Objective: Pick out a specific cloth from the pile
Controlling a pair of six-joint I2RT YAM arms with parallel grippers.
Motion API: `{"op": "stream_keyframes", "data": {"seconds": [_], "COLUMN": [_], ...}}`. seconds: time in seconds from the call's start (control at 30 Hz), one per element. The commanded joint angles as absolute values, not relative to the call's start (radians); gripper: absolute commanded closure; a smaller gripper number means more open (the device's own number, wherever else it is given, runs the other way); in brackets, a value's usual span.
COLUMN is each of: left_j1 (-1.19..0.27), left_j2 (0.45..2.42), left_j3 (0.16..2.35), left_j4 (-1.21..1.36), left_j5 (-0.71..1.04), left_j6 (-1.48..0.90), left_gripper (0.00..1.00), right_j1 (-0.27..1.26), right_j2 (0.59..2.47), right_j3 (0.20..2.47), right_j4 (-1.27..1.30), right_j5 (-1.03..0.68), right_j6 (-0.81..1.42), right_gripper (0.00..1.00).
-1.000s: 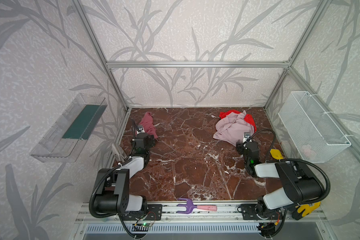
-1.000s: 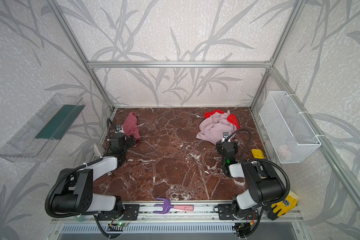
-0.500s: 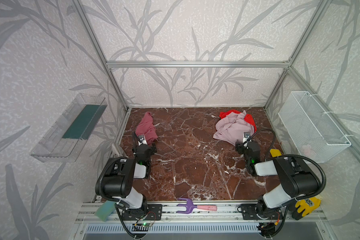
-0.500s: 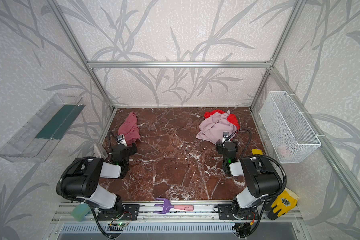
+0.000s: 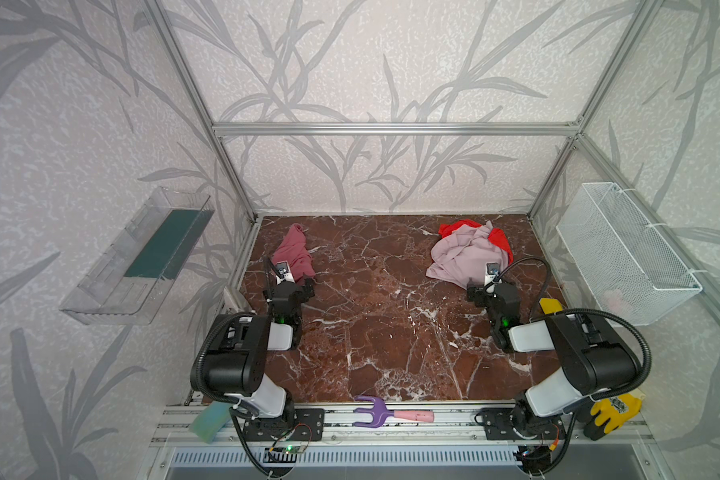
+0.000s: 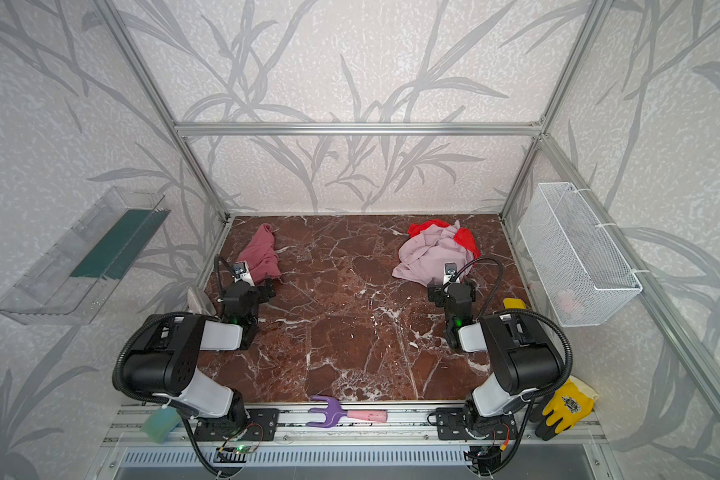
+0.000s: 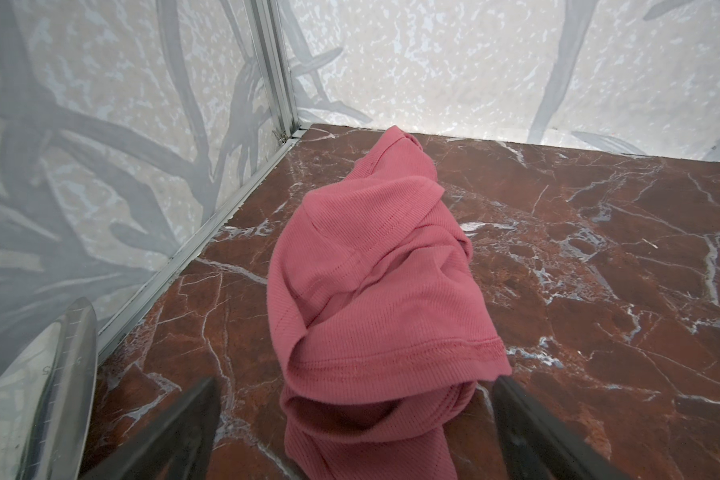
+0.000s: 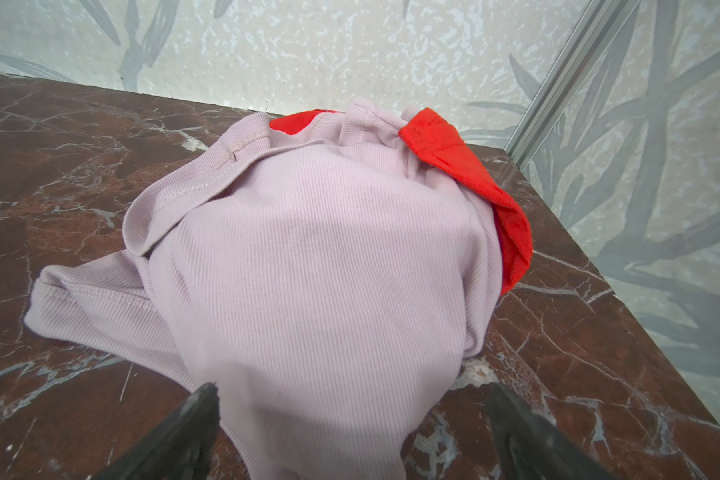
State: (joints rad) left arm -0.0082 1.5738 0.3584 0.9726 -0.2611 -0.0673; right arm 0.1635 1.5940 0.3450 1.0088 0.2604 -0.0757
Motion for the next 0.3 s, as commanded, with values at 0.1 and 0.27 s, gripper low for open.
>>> {"op": "stream_keyframes", "data": {"seconds": [0.1,0.27], "left_j1": [-0.005,-0.005], "left_j2": [1.572,1.572], "left_j3": [0.367,0.367], "left_j4": [0.976,0.976], "left_j5": [-0.271,-0.272], "left_j6": [-0.051,-0.05], "left_gripper": [0.01,0.01], "right_j1": [0.162,0.161], "right_j2": [1.601,1.601], "right_j3": [0.335,0.335], "right_j4": [1.077,1.077], "right_j5": [0.263,0.264], "right_j6": [-0.072,-0.072], "right_gripper": [0.01,0.01]}}
